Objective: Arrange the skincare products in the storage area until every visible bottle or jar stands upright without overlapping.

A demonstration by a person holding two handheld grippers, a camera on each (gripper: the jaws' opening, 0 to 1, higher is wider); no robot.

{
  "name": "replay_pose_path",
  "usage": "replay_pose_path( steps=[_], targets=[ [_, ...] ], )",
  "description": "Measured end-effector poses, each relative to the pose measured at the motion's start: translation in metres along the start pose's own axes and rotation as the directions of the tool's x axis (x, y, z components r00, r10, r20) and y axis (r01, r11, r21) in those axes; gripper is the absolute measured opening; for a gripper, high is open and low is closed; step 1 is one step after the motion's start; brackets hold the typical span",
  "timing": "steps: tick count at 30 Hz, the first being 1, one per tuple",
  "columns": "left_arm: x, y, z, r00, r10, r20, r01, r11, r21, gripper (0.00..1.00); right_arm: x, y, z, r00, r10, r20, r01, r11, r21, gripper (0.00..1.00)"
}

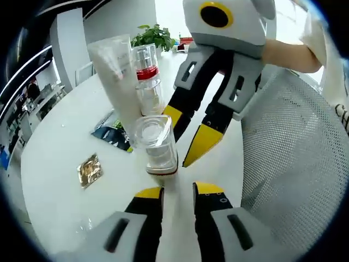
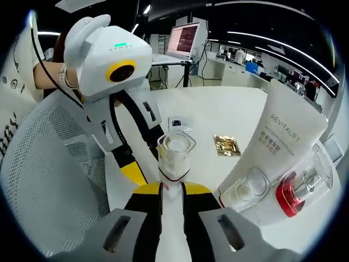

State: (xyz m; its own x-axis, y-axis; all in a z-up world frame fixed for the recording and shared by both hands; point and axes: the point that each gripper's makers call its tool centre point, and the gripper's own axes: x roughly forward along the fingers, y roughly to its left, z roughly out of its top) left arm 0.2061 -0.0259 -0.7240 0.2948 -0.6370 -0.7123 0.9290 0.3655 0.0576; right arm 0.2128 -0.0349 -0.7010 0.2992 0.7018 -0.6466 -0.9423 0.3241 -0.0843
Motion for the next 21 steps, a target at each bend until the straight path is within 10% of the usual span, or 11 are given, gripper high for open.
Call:
replay_pose_path(
  steps=[21],
  targets=[
    [0.030, -0.013, 0.034, 0.999, -0.048, 0.014, 0.047, 0.995, 0.086, 0.12, -0.030, -0.008, -0.035, 0.996, -0.078, -0.051, 0.081, 0.994, 0.071, 0.12]
  ],
)
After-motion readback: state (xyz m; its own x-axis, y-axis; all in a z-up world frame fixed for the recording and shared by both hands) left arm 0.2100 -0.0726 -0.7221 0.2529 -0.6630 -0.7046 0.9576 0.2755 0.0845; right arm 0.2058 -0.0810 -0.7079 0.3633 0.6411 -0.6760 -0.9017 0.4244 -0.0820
